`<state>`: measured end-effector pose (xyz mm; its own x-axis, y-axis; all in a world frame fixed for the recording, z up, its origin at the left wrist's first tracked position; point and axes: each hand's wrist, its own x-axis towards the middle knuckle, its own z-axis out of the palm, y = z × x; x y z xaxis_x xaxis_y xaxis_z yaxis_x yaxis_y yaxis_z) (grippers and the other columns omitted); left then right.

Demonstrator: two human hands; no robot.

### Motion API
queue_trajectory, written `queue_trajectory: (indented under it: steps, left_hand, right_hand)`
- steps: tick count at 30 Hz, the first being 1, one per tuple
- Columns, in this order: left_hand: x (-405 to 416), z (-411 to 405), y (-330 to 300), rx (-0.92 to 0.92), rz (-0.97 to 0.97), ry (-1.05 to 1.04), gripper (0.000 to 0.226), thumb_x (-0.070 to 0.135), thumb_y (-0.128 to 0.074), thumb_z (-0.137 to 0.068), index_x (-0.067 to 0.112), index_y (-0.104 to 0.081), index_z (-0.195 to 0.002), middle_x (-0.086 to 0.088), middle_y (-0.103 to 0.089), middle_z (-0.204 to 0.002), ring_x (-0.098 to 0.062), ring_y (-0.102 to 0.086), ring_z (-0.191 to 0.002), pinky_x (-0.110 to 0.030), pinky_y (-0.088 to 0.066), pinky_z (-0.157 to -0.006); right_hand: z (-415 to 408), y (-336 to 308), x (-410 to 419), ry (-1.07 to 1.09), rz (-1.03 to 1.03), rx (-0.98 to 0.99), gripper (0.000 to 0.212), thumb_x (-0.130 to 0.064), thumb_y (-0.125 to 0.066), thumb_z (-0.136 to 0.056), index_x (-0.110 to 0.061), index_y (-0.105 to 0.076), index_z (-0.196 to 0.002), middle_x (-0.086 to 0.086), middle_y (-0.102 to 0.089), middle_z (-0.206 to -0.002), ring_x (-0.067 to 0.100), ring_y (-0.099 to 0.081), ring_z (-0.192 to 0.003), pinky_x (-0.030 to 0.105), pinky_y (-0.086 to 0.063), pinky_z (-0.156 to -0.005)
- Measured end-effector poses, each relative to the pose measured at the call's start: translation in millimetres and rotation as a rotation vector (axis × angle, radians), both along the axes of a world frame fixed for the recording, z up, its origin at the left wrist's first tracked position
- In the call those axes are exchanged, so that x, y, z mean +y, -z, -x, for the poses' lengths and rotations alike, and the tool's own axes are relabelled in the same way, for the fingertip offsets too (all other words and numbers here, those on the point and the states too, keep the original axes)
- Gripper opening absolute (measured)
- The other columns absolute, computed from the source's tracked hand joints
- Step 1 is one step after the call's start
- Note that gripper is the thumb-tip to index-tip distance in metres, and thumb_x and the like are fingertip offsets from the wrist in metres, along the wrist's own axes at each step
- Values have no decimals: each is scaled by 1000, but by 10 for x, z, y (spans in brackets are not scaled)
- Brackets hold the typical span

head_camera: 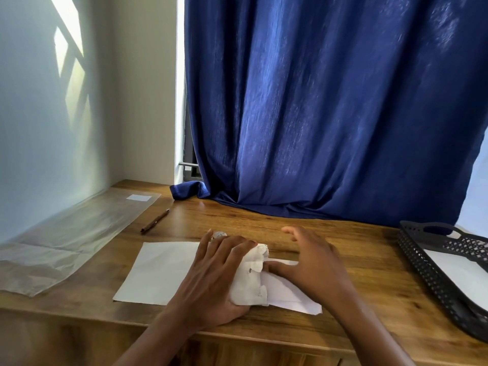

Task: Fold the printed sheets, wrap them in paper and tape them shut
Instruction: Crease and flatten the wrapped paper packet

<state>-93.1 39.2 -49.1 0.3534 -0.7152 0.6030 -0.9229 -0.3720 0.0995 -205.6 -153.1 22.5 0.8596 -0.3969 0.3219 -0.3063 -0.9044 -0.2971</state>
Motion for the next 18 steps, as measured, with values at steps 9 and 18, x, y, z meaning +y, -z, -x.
queue_trajectory:
  steps: [9,18]
  left_hand:
    - [-16,9,6,31,9,-60,105,83,-67,-70,35,-26,-154,11,-34,-153,-17,-29,-146,-53,-15,-126]
    - [-15,2,-2,44,-9,-51,105,84,-64,-70,35,-26,-155,10,-34,-154,-18,-28,-147,-53,-15,-126]
  right_hand:
    - [469,204,-525,-1,-947,12,57,-66,-74,-68,-18,-76,-98,4,-69,-79,15,-56,-63,28,-42,-59]
    - [283,281,-206,-111,-1004,-75,23,-29,-79,-84,-6,-79,-79,22,-74,-83,24,-60,-68,34,-47,-64]
